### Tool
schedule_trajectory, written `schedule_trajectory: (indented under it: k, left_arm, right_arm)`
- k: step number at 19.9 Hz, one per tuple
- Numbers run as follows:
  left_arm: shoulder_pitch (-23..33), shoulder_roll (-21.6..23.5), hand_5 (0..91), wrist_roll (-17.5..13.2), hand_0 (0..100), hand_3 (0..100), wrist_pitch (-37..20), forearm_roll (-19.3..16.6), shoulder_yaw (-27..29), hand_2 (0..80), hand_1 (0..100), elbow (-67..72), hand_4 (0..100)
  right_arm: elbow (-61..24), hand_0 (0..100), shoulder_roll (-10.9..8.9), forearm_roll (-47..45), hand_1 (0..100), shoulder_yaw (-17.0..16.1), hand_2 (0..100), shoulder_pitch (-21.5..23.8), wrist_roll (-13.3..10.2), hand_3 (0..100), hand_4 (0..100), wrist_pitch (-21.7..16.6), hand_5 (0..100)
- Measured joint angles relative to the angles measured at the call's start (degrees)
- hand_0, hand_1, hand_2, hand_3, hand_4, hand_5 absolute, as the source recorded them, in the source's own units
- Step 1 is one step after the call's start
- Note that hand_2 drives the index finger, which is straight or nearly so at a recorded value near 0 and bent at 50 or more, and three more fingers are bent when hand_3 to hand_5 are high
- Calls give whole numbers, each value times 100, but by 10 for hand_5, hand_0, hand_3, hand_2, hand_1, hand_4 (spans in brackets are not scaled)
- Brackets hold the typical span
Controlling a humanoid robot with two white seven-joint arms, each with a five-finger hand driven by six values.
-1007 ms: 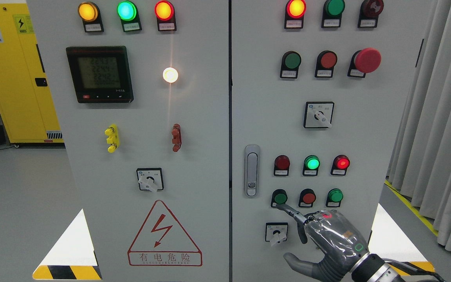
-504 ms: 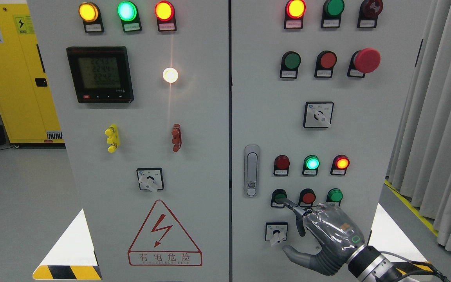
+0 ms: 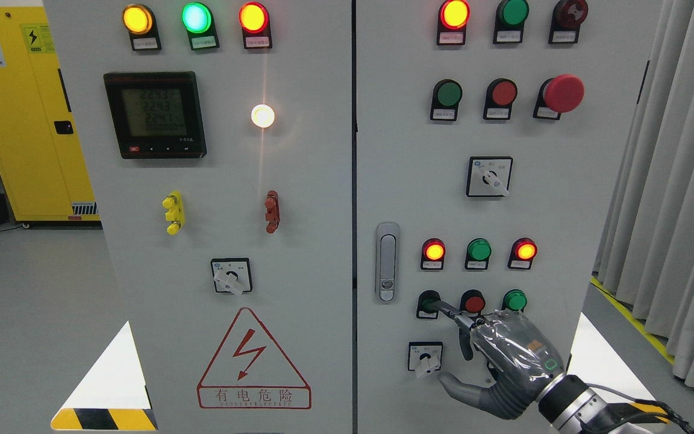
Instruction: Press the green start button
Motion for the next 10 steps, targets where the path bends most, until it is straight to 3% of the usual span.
schedule_trajectory:
  k: [5, 10]
  left_arm:
    - [0, 0, 0, 0, 120, 0, 0, 0, 0, 0, 556, 0, 0]
    - [0, 0, 0, 0, 120, 0, 1, 0, 0, 0, 556, 0, 0]
  right_arm:
    - [-29, 380, 26, -119, 553, 18, 0, 76, -8, 753, 798, 63, 697]
    - [-183, 391, 76, -913, 554, 62, 0, 283, -5, 744, 775, 88, 651]
